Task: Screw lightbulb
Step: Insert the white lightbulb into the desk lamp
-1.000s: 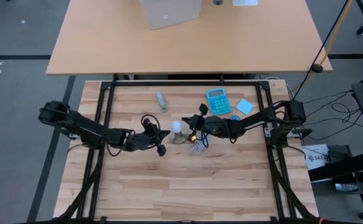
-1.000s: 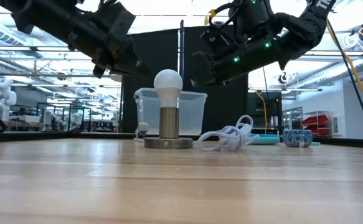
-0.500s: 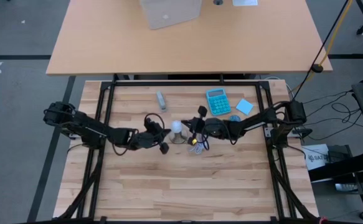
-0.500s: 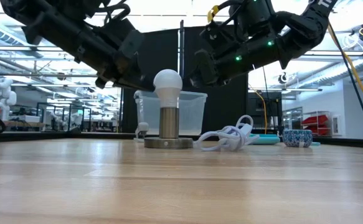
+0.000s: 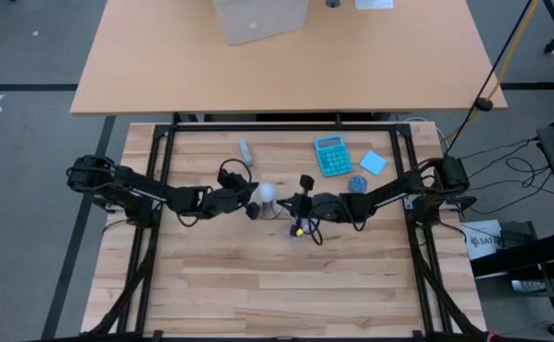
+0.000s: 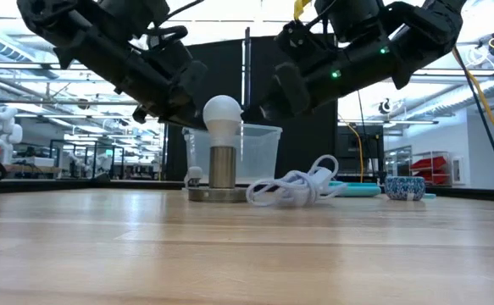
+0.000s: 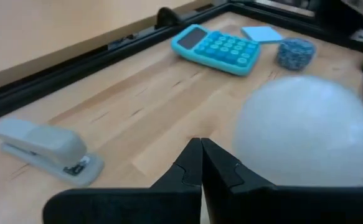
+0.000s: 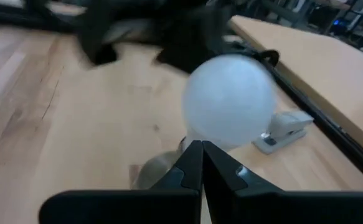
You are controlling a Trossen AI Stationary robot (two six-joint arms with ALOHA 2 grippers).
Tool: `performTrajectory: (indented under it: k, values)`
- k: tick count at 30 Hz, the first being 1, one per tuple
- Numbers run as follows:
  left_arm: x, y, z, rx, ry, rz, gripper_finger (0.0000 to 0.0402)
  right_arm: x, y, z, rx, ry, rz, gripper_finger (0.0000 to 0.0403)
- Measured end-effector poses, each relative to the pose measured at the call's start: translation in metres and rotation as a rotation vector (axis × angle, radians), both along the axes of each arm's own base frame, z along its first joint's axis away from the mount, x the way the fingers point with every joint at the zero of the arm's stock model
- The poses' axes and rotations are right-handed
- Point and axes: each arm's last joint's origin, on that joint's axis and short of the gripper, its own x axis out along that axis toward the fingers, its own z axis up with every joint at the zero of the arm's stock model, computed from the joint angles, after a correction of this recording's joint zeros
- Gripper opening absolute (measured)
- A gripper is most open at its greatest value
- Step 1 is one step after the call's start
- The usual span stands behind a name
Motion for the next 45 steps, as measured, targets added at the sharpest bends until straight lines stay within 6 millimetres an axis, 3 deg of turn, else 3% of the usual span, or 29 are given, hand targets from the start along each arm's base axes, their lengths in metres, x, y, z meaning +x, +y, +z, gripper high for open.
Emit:
performTrajectory:
  k: [7, 19, 32, 45]
  values:
    - [0.000, -0.005, 0.000, -0.004, 0.000, -0.016, 0.0000, -0.002, 0.001, -0.003, 0.015, 0.029, -0.028, 0.0000]
    - [-0.009, -0.040, 0.022, 0.031, -0.084, -0.110, 0.0000, -0.001, -0.025, -0.002, 0.015, 0.008, -0.128, 0.0000]
    - [-0.021, -0.080, 0.024, 0.110, -0.069, -0.214, 0.0000, 0.003, -0.036, 0.008, -0.010, -0.081, -0.103, 0.0000]
    - [-0.010, -0.073, 0.008, 0.068, -0.032, -0.256, 0.0000, 0.015, -0.034, 0.023, -0.023, -0.133, -0.055, 0.0000]
